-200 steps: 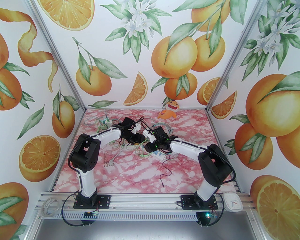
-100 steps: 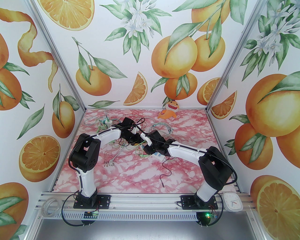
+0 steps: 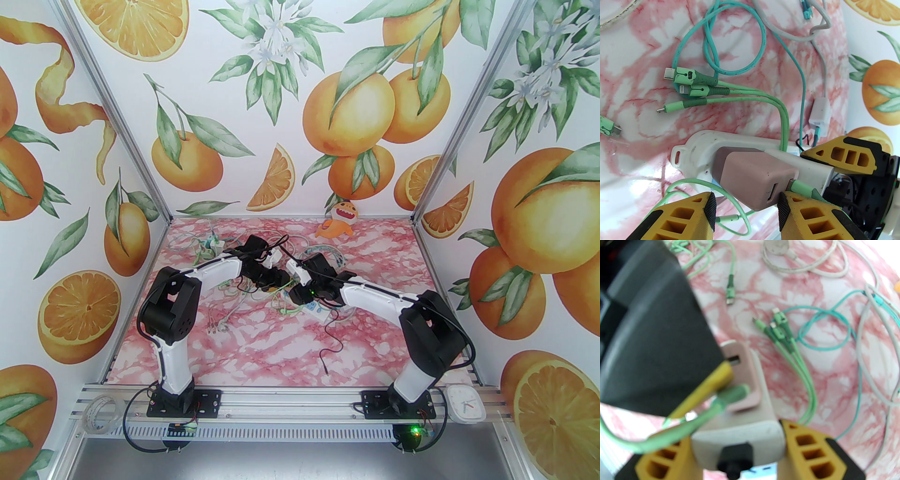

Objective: Pull the plug off the socket

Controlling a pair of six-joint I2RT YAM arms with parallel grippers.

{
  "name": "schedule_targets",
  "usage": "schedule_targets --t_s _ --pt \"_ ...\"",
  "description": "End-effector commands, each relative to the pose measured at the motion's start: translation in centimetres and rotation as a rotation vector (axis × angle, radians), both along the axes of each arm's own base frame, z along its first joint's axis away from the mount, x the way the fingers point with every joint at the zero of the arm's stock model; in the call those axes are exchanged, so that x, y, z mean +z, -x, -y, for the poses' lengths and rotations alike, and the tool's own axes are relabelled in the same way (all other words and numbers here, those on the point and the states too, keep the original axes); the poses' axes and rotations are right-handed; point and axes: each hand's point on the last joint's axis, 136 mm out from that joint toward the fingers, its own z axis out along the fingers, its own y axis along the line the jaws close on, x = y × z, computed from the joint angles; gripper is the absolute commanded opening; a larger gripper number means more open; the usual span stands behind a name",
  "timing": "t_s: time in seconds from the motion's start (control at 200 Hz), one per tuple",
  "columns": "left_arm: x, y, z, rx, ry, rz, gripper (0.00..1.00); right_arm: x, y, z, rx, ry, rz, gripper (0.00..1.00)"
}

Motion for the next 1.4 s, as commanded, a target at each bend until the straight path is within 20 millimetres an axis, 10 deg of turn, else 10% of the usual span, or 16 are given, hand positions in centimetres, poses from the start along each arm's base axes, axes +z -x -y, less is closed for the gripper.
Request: schedule_targets --t_s 0.0,0.676,1.396 --pt "-5.0 1.1 -2.8 0.027 -0.195 -0.061 0.49 1.3 -0.6 -1.0 0.000 -0.041 0.009 0.45" --pt "-4.9 0.8 -2.8 0.028 -0.200 -0.057 0.49 8.5 -0.5 3.2 -0.126 -0.102 0.128 0.46" --pt "-4.2 0.5 -2.6 0.012 -0.190 -0.040 0.49 21.9 -5.0 22.0 -0.733 -0.226 0.404 0.46"
